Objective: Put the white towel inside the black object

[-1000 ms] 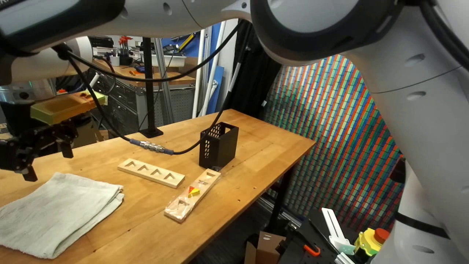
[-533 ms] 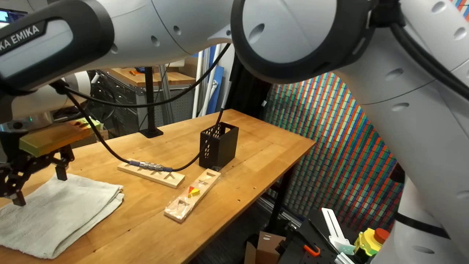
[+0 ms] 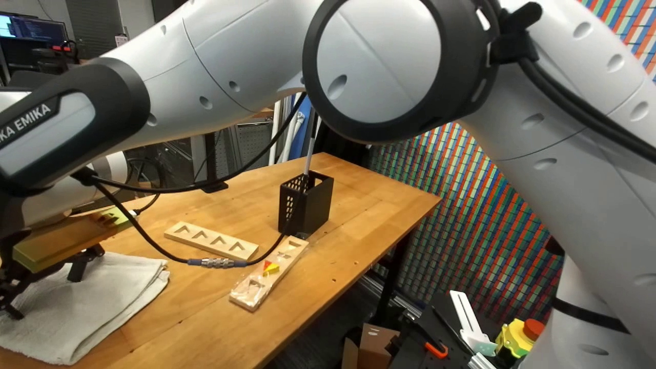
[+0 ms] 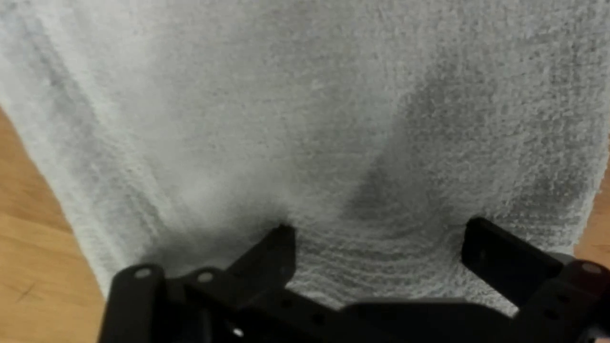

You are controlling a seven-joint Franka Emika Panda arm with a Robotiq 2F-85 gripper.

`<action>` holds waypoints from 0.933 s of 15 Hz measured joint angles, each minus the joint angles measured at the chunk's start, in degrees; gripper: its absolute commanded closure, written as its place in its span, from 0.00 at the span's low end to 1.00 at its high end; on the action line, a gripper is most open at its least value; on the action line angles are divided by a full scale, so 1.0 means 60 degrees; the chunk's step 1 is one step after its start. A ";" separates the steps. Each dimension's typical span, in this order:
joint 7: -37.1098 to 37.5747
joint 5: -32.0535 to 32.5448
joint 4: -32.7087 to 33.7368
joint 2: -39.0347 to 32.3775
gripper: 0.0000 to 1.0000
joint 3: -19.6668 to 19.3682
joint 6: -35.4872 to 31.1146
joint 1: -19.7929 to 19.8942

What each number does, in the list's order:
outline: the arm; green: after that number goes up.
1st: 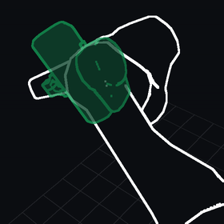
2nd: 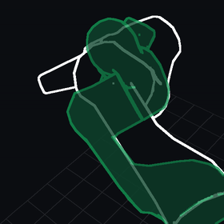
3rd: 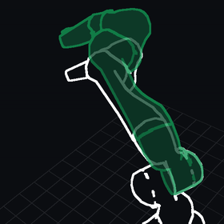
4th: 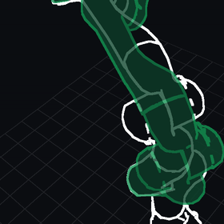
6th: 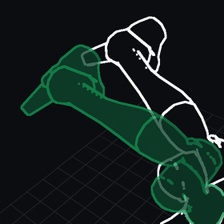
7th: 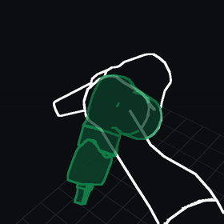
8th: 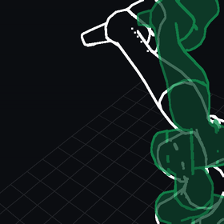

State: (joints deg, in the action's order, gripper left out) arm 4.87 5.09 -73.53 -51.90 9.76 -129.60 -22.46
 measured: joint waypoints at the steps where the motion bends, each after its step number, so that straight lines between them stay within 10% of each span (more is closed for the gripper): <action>1: 0.0101 -0.0002 -0.0071 -0.0001 0.41 0.0014 -0.0120 -0.0022; 9: 0.0452 0.0004 -0.0187 0.0140 1.00 0.0028 -0.0395 -0.0212; 14: 0.0452 0.0093 -0.0196 0.0479 1.00 -0.0014 -0.0186 -0.0217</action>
State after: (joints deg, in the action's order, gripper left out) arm 7.58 5.64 -74.71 -49.03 9.67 -130.71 -23.76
